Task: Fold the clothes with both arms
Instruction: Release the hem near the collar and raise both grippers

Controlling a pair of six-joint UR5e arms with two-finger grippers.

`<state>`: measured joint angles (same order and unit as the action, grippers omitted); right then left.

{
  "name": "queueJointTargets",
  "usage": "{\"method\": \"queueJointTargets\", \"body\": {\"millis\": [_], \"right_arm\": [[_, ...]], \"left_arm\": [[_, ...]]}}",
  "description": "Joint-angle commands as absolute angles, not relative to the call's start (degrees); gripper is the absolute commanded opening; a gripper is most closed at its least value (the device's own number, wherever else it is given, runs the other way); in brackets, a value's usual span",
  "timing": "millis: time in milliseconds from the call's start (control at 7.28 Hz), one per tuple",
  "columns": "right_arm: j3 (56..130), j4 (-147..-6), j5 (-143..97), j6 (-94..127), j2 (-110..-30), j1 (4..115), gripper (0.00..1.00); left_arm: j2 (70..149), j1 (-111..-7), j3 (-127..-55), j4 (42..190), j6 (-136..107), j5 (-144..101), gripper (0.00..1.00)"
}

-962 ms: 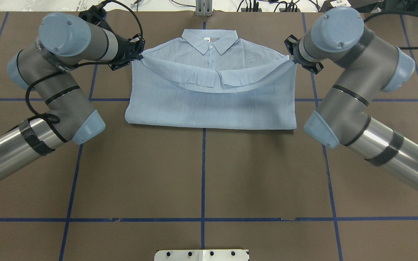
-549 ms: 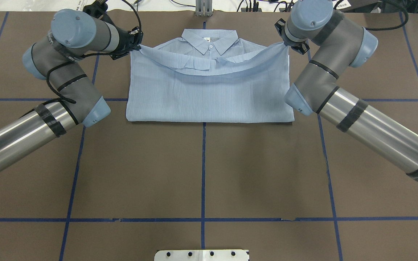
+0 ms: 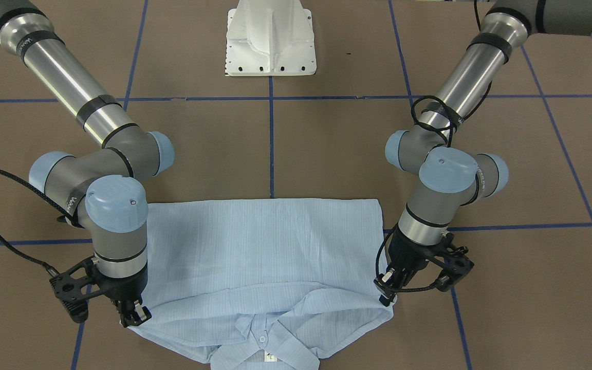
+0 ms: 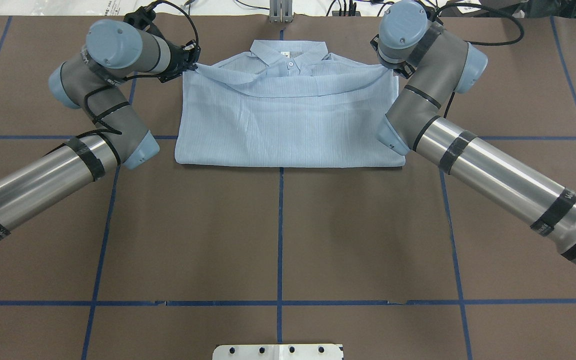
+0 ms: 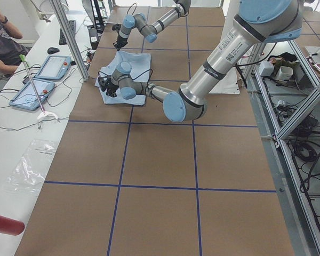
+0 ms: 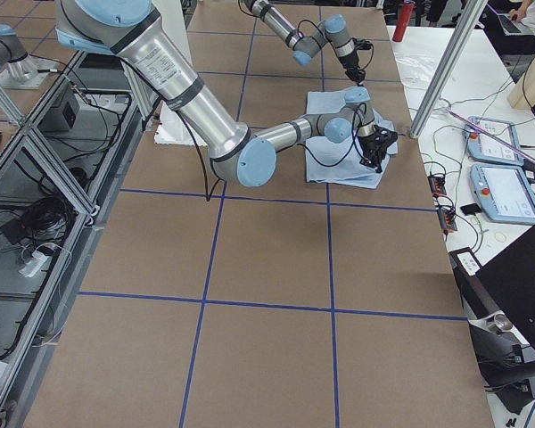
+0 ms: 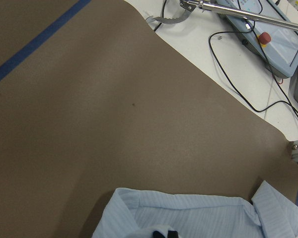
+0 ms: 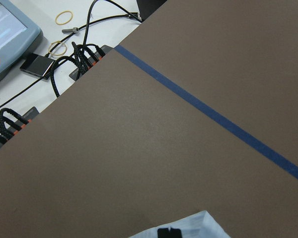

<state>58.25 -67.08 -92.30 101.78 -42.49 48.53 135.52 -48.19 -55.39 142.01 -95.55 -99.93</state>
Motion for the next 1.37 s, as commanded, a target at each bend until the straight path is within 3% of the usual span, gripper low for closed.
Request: {"method": "queueJointTargets", "body": {"millis": [0,137,275,412,549,824,962,1236], "right_arm": [[57.74,-66.53,-92.2,101.78,-42.71,48.08,0.0],[57.74,-66.45,-92.2,101.86,-42.63,48.08,0.4],[57.92,-66.27,-92.2,101.78,-42.8,48.16,0.91],[63.05,-65.05,-92.89,101.78,-45.67,48.95,1.0],[73.46,-61.47,-94.55,101.69,-54.75,48.95,1.0],[85.2,-60.39,-94.49,107.35,-64.89,43.54,1.0],[89.69,-60.38,-94.31,108.53,-69.21,40.9,1.0],[90.97,-60.38,-92.04,109.69,-71.01,36.84,1.0]], "left_arm": [[136.14,-48.08,-52.74,143.44,-95.45,-99.93,0.0],[136.23,-47.99,-52.3,143.44,-93.97,-99.84,0.22],[135.88,-47.99,-52.29,143.35,-92.48,-98.97,0.47],[135.36,-48.16,-52.82,143.18,-90.46,-98.96,0.51],[134.05,-48.34,-54.21,143.35,-90.18,-99.05,0.51],[131.49,-48.43,-58.6,142.65,-88.77,-99.05,0.51],[130.7,-48.43,-59.14,142.65,-88.86,-99.05,0.51],[129.81,-48.43,-60.29,142.65,-88.86,-98.96,0.51]]}}
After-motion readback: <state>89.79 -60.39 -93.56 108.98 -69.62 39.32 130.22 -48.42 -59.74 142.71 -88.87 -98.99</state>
